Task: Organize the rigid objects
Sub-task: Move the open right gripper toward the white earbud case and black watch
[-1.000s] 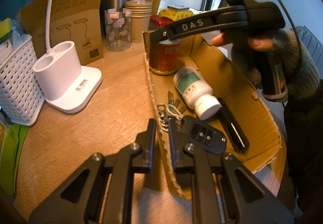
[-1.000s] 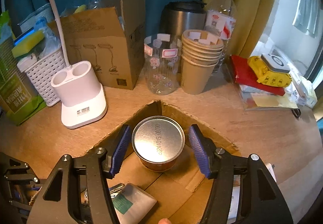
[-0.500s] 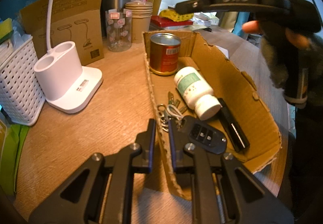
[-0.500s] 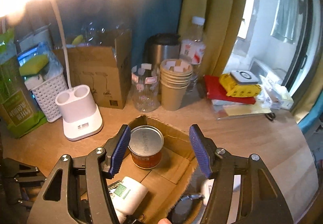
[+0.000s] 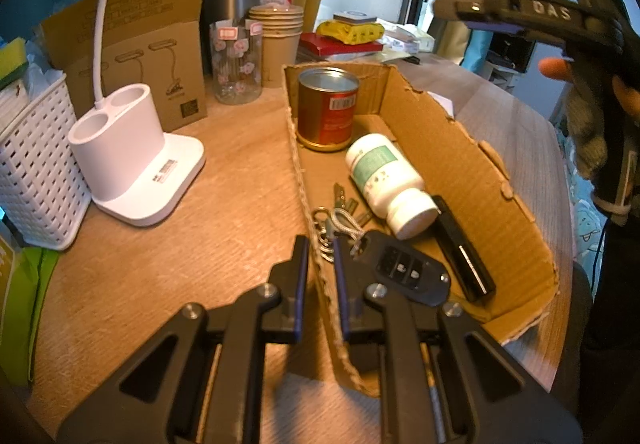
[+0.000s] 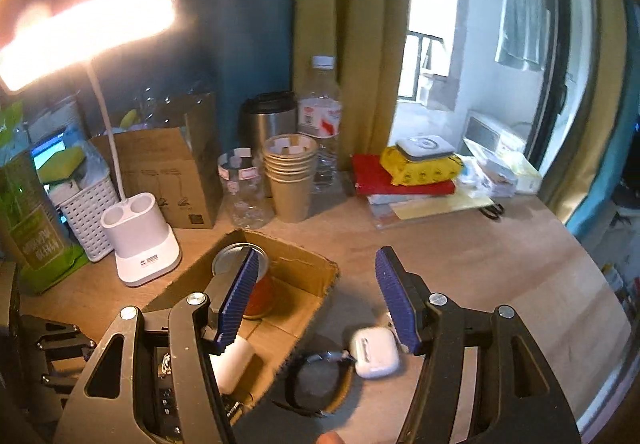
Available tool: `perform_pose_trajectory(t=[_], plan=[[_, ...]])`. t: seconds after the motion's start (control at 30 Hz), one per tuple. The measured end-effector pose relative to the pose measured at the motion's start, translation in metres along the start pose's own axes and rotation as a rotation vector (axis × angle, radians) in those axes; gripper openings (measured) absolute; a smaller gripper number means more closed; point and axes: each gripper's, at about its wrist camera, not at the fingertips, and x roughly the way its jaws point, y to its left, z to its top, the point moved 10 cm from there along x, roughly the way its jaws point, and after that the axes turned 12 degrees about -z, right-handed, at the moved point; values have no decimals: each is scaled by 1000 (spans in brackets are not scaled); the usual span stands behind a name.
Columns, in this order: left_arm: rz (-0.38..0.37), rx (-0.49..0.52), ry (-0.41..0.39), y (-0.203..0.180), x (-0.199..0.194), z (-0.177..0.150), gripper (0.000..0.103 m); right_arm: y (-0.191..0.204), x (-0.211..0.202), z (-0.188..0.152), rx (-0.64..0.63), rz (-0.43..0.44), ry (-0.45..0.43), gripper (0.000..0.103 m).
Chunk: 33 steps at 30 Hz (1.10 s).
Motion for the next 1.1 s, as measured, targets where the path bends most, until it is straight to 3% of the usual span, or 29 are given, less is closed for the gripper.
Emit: perform_pose_trajectory(t=[0.07,0.3,0.6,1.1], plan=[[1,0,0,0,0,0,14,-6,-4,-3,22,1,-4,76],[1,0,0,0,0,0,14,-33,-7,-15,91,-17,-6,76],[0,1,0,0,0,0,14,-49,18,-53,120,-48,83,76],[-2,0,2,-1,1,0,14,-27,58,-88,75,-61,195,76]])
